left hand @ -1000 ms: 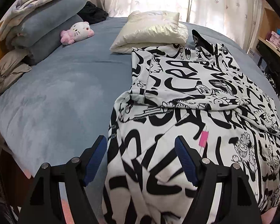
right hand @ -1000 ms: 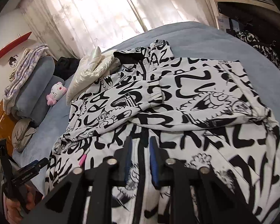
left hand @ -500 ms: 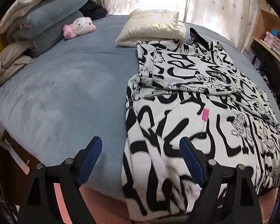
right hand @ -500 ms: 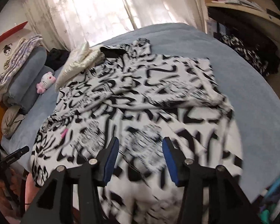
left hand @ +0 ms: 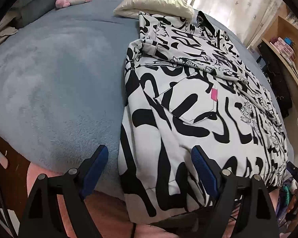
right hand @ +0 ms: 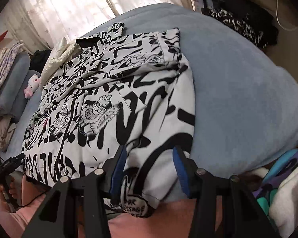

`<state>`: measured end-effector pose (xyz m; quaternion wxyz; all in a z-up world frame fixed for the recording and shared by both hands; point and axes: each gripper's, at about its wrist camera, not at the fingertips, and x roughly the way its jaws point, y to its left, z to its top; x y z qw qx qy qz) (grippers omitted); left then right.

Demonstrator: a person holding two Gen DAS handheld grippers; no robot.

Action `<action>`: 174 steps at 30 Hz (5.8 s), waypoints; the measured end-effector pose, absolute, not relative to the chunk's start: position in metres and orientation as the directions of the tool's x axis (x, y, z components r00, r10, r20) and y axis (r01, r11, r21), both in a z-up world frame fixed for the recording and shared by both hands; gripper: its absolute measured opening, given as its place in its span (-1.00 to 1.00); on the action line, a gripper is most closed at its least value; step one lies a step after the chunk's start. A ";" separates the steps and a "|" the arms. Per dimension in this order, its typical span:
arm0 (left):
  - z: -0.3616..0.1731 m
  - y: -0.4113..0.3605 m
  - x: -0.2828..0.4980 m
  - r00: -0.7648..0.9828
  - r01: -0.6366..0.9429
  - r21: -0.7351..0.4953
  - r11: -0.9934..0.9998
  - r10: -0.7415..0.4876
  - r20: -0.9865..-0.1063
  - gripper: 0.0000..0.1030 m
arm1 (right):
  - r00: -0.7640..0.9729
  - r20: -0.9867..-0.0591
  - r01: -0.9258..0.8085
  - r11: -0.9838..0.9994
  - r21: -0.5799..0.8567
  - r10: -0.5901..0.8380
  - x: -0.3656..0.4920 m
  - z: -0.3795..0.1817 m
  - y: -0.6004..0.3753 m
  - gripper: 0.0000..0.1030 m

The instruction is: Fold large clothes

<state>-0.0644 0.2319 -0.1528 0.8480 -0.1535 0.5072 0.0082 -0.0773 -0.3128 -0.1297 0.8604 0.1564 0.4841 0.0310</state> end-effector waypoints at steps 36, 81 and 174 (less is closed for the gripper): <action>-0.171 0.236 -0.056 0.549 -0.163 -0.352 0.922 -0.211 -0.809 0.77 | 0.520 -0.616 -0.095 0.756 0.647 0.592 -0.058 -0.167 -0.307 0.00; -0.098 0.241 -0.059 0.480 -0.274 -0.494 0.825 -0.328 -0.814 -0.97 | 0.526 -0.566 -0.244 0.751 0.614 0.634 -0.088 -0.081 -0.312 -0.77; -0.162 0.107 0.378 0.588 -0.164 0.068 0.984 0.153 -0.795 -0.77 | 0.648 -0.760 -0.059 0.998 0.018 0.052 0.342 -0.173 -0.211 -0.41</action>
